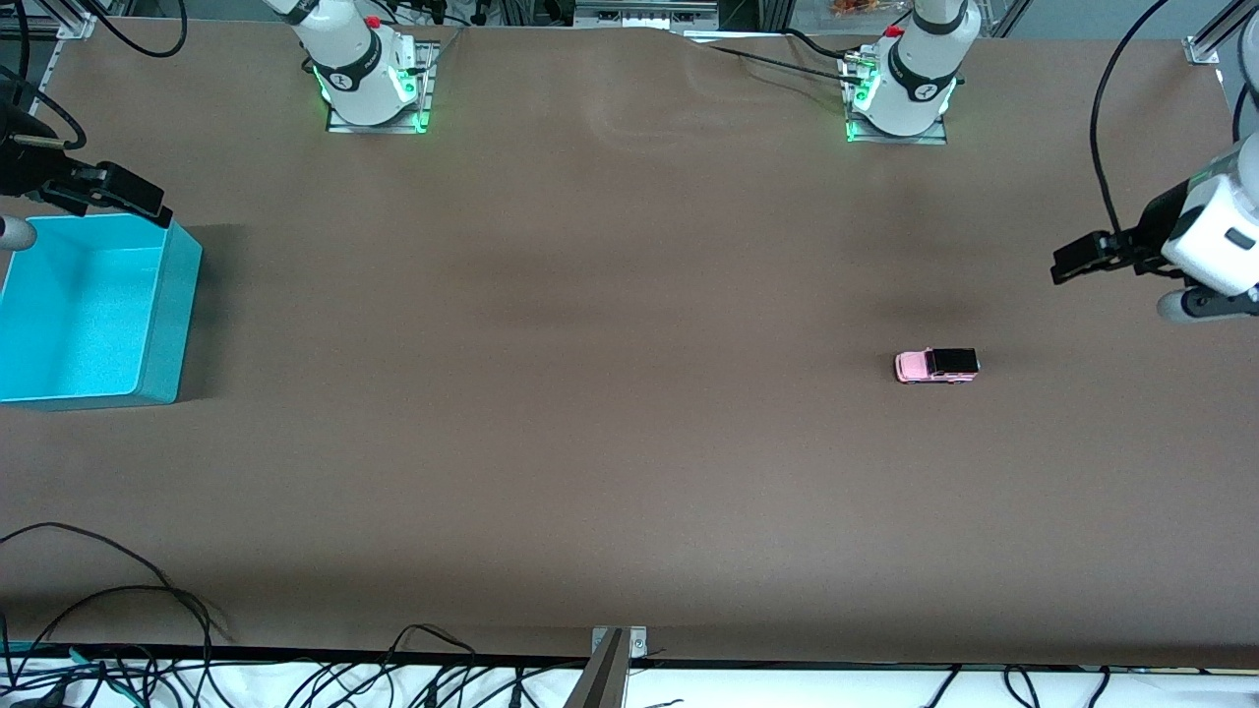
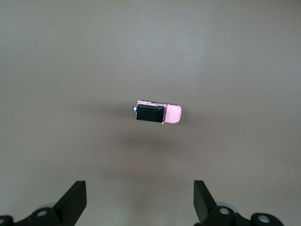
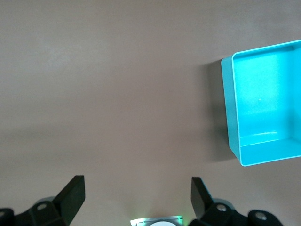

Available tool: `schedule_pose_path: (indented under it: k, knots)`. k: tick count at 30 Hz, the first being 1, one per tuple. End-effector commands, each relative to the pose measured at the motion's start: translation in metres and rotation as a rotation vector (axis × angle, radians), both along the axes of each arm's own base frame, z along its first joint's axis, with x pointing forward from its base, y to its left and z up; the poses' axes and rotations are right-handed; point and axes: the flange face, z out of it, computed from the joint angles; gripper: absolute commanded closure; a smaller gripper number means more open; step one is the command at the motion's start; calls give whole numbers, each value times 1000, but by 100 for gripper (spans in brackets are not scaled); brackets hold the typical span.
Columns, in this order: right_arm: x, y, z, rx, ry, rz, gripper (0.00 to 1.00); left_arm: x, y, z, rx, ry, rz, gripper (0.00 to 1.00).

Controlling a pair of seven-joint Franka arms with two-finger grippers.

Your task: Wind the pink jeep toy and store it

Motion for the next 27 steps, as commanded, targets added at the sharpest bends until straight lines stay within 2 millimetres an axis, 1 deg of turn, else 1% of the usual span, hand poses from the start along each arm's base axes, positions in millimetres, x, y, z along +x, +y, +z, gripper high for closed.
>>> schedule_pose_path:
  k: [1, 5, 6, 11, 16, 20, 24, 27]
  knots:
    - [0, 1, 8, 15, -13, -7, 0, 0, 1, -28, 40, -5, 93, 0]
    - [0, 2, 7, 15, -11, -6, 0, 2, 0, -49, 48, -25, 173, 0]
    - [0, 2, 7, 15, -11, -6, 0, 1, 0, -57, 51, -25, 199, 0]
    - [-1, 2, 8, 17, -8, -3, 0, -5, -7, -90, 75, -26, 386, 0]
    - [-1, 3, 8, 17, -7, 0, 0, -5, -8, -104, 83, -54, 533, 0]
    - [-1, 3, 8, 17, -7, 3, 0, -4, -6, -116, 72, -80, 593, 0]
    - [-1, 6, 8, 21, -7, 10, 0, 0, -6, -135, 72, -94, 663, 0]
    - [-2, 13, 8, 19, -6, 19, 0, -1, -7, -154, 73, -108, 733, 0]
